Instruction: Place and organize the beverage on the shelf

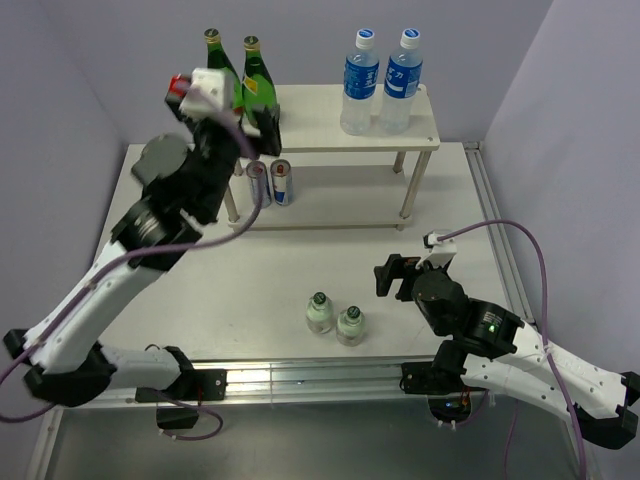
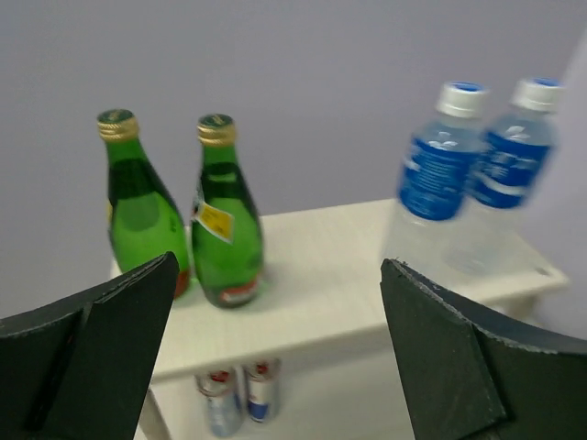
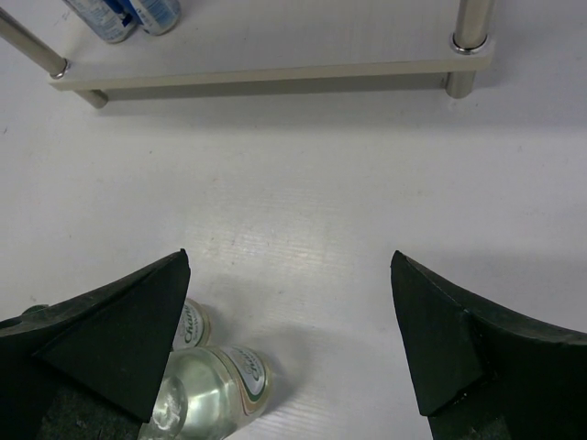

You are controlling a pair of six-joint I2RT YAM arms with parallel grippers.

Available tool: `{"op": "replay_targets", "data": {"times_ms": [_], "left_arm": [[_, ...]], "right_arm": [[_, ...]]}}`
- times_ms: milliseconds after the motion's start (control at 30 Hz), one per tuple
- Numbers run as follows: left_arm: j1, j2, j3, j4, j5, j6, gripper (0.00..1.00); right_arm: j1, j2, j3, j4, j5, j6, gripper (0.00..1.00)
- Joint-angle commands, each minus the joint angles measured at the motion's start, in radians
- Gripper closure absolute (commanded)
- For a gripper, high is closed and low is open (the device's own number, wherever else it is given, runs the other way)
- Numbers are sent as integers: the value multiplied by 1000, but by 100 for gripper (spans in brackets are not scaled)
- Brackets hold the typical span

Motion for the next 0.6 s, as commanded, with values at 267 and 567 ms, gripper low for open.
{"op": "replay_targets", "data": {"times_ms": [267,567], "left_arm": [[-220,-547,-908,70,175,-419,1],[-519,-626,-1350,367,5,-570,1]], "right_arm": [[19,-149,5,51,-121,2,0],[76,-101,115,-71,-39,42,0]]}}
